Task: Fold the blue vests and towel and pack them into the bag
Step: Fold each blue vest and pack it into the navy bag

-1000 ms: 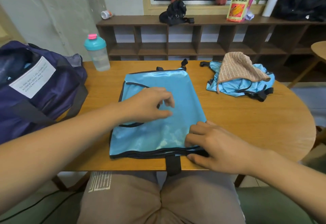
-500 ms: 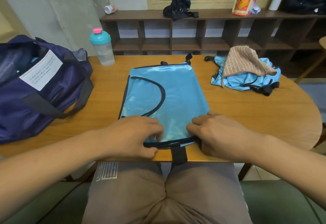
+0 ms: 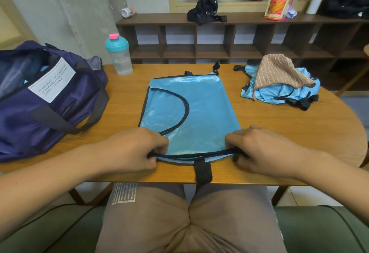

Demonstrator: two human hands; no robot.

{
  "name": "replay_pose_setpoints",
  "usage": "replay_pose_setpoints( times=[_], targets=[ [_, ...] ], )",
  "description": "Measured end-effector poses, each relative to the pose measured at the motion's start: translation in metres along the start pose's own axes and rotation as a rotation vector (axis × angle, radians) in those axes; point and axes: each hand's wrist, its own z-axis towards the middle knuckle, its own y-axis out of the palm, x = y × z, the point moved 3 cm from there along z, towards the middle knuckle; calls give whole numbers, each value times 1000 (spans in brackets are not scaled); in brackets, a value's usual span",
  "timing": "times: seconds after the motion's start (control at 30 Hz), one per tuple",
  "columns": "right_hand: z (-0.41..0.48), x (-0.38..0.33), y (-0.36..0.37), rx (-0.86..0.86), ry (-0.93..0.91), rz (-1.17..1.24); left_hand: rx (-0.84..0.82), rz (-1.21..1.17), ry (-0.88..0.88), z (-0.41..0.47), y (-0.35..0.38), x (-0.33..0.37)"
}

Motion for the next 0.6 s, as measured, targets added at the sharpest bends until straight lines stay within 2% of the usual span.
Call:
replay_pose_setpoints(
  times=[0.1,0.2,0.3,0.47,0.6],
  targets=[
    [-5,6,-9,-99,21,257,-78,-158,-46,-8,-4,-9],
    [-7,11,-18,-151,4,354,-116,-257,-48,-13,-9,-14],
    [-1,23,-33,-64,38,456,-74,-324,-75,-10,-21,-28],
    [23,55,-54,96,100,690,106,-454,-129,9,-49,-56],
    [55,84,-65,276,169,744,226,-537,-166,37,-66,-83]
  ],
)
